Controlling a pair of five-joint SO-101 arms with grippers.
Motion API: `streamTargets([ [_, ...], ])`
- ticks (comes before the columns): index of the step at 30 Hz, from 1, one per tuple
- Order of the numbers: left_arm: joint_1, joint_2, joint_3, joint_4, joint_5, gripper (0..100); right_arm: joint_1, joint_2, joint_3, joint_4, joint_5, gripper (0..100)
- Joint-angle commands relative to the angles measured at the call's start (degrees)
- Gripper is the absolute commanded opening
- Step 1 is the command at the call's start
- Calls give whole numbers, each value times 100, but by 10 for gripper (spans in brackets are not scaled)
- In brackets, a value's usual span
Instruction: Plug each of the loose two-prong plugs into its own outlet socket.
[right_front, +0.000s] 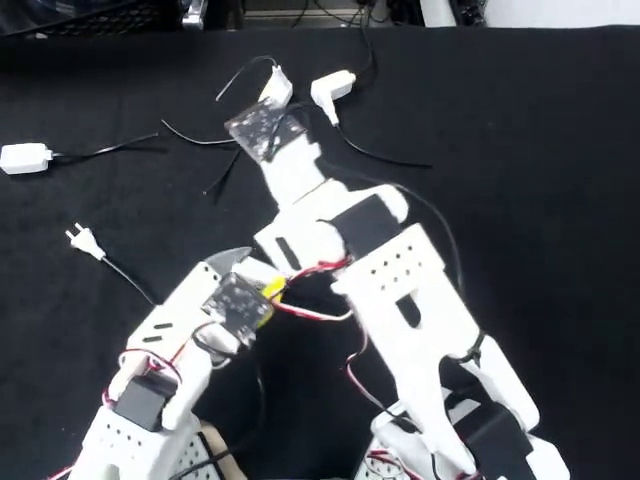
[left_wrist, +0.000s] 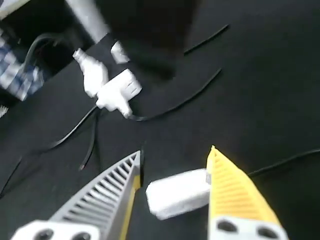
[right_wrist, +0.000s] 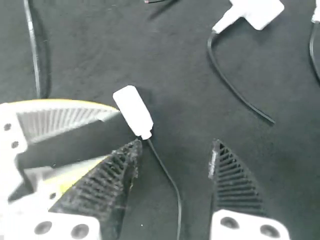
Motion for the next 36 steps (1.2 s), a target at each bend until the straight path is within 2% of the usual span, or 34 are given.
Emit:
streamTargets([
  [1, -936, -53, 84, 35, 44, 210, 264, -189, -136, -26, -9, 216],
  [4, -1569, -53, 92, -290, 44, 210, 404, -189, -4, -114, -9, 224],
  [6, -2053, -53, 84, -404, 62, 210, 448, -189, 233, -281, 26, 266],
  [8, -2589, -53, 92, -484, 70, 209, 466, -189, 549, -598, 35, 304],
  [11, -3468, -44, 92, -475, 123, 209, 457, -189, 989, -1160, 44, 310],
  [16, -4602, -35, 92, -62, 1152, 209, 281, -171, 1560, -2057, 141, 310],
  [20, -4787, -35, 92, 598, 1319, 209, 167, -31, 2149, -2901, 299, 310],
  [25, -4778, -35, 92, 1213, 1319, 209, 158, 840, 2325, -3701, 299, 310],
  [36, -4831, -44, 84, 1222, 1292, 209, -466, 1982, 1692, -3420, 281, 310],
])
